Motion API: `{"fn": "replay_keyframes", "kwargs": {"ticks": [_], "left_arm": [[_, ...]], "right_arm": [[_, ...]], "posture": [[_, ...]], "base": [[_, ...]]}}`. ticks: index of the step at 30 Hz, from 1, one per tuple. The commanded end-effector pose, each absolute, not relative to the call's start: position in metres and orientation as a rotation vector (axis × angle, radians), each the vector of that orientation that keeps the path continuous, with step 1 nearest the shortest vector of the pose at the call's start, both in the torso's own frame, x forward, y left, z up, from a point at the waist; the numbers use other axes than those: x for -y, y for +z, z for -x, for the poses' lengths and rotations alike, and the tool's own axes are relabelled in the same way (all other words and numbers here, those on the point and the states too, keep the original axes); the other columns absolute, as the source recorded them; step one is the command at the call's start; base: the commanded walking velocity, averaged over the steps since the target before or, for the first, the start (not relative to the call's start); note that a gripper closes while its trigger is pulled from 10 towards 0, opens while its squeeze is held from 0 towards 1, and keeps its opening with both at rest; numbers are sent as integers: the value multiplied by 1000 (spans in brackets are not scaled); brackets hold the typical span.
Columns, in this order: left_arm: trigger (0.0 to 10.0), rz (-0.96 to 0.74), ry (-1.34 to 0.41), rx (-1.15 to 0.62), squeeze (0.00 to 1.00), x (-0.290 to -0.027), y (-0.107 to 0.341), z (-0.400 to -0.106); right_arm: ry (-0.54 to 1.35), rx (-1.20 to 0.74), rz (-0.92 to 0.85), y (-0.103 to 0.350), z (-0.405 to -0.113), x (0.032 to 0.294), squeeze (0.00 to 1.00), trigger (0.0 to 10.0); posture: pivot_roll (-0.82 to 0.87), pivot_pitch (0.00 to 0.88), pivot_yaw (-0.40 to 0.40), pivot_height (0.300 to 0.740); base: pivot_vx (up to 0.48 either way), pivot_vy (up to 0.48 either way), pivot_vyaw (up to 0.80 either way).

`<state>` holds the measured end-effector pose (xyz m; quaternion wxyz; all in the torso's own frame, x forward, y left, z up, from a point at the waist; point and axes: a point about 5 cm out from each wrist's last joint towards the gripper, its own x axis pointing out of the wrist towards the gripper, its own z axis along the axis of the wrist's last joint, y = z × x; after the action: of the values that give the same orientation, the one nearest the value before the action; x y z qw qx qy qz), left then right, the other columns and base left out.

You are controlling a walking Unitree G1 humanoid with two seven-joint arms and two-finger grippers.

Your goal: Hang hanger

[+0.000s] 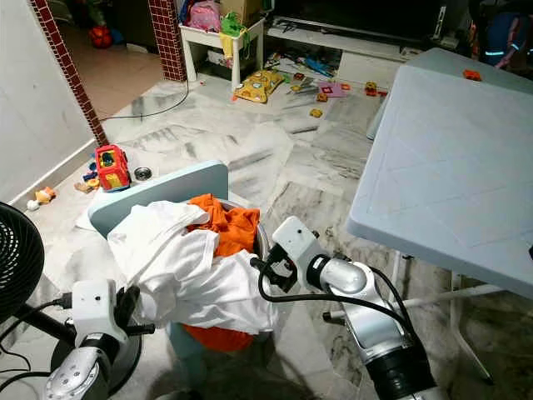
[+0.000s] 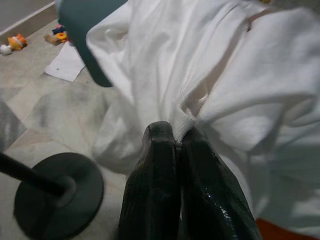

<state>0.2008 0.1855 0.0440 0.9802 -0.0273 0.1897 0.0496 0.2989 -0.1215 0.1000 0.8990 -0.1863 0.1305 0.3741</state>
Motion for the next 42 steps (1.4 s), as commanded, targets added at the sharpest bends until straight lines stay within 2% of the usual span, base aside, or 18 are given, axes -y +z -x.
{"fn": "replay_keyframes", "kwargs": {"ticks": [1,7,8,9,10,12,13,14,15,16,17,25,26,27,28,40,41,42], "left_arm": [[0,39,113,-380,0,-191,41,-199],[0,41,125,-370,0,-199,33,-197],[2235,41,114,-361,0,-202,29,-199],[2235,41,114,-361,0,-202,29,-199],[10000,34,108,-355,0,-205,26,-201],[10000,25,105,-351,0,-208,23,-203],[10000,21,106,-354,298,-210,21,-203],[10000,19,108,-359,361,-212,18,-204],[10000,17,110,-363,361,-214,17,-205],[10000,10,111,-363,263,-216,14,-207],[10000,5,114,-366,0,-217,11,-209],[10000,9,68,-296,0,-207,22,-224],[10000,16,57,-272,725,-203,29,-226],[10000,16,57,-272,725,-203,29,-226],[10000,19,49,-253,1000,-200,33,-227],[10000,23,-41,-238,1000,-173,61,-216],[10000,22,-44,-243,286,-172,62,-215],[10000,19,-45,-252,0,-171,62,-214]], "right_arm": [[775,-272,388,100,-300,122,0,10000],[778,-271,386,100,-300,120,0,10000],[779,-270,387,100,-301,120,0,10000],[779,-270,387,100,-301,120,0,10000],[779,-270,387,100,-301,120,0,10000],[778,-269,387,100,-301,120,0,10000],[778,-269,388,100,-301,120,0,10000],[777,-268,387,100,-301,120,0,10000],[776,-268,387,100,-301,121,0,10000],[776,-267,387,100,-301,121,0,10000],[776,-267,387,100,-301,121,0,10000],[776,-265,388,101,-301,121,0,10000],[775,-264,389,101,-301,121,0,10000],[775,-264,389,101,-301,121,0,10000],[775,-264,389,101,-301,121,0,10000],[776,-264,389,101,-301,120,0,10000],[776,-264,389,101,-301,121,0,10000],[776,-263,390,101,-301,121,0,10000]], "posture": [[-7,80,-39,740],[-4,80,-42,740],[-4,80,-42,740],[-4,80,-42,740],[-6,80,-42,740],[-7,80,-43,740],[-7,80,-42,740],[-9,82,-42,740],[-9,82,-42,740],[-8,82,-42,740],[-9,82,-43,740],[-13,82,-42,740],[-13,81,-42,740],[-13,81,-42,740],[-14,81,-41,740],[-13,80,-38,740],[-12,80,-39,740],[-12,78,-38,740]], "base": [[0,0,0],[0,0,0],[0,0,0],[0,0,0],[0,0,0],[0,0,0],[0,0,0],[0,0,0],[0,0,0],[0,0,0],[0,0,0],[0,0,0],[0,0,0],[0,0,0],[0,0,0],[0,0,0],[0,0,0],[0,0,0]]}}
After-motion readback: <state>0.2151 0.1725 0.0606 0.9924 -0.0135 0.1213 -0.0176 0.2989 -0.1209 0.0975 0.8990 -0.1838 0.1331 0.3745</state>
